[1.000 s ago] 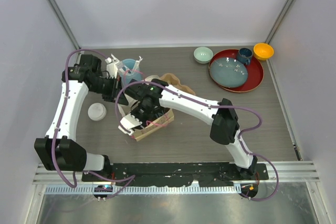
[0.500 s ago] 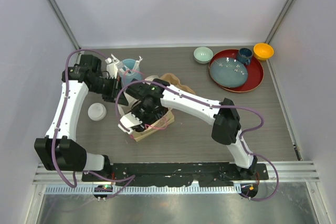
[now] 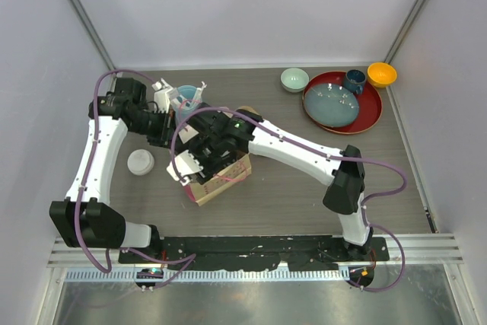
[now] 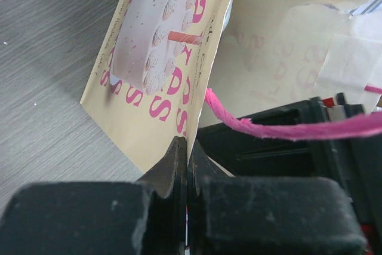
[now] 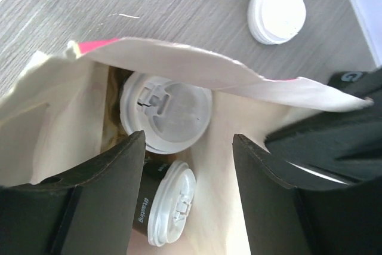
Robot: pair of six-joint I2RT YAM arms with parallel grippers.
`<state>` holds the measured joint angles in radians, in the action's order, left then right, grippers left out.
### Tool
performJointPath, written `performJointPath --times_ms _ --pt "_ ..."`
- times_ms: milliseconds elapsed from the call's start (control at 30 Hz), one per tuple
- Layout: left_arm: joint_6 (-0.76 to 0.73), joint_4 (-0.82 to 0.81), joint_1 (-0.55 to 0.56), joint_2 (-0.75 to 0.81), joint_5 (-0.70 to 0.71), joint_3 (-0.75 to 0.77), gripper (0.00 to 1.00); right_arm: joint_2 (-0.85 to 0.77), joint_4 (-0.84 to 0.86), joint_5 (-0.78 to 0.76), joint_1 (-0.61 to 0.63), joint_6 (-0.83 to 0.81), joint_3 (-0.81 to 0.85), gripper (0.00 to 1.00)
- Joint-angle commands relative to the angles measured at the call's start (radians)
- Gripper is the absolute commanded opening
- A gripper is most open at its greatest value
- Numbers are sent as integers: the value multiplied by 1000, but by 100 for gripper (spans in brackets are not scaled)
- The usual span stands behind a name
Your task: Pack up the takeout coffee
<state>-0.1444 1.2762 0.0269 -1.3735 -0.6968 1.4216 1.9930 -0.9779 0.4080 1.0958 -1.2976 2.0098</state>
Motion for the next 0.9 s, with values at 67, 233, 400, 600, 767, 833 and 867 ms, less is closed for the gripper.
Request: performJointPath --times_ms 67,233,400,600,767,833,867 --pt "-30 -1 1 -4 11 27 0 -114 120 -57 1 81 -31 66" --pt "-35 3 1 -13 8 28 0 -152 151 -81 -1 86 -78 93" --pt "-40 2 1 -12 11 33 0 -181 159 -87 -5 103 -94 93" --pt "-50 5 1 -9 36 36 0 -230 214 -13 -39 155 -138 93" --pt "-53 3 1 -4 33 40 0 -299 307 70 -83 228 -206 93" --pt "-55 3 1 -6 33 42 0 -333 355 107 -97 260 -238 93" --pt "-55 5 1 -6 33 40 0 -342 372 112 -100 268 -250 93"
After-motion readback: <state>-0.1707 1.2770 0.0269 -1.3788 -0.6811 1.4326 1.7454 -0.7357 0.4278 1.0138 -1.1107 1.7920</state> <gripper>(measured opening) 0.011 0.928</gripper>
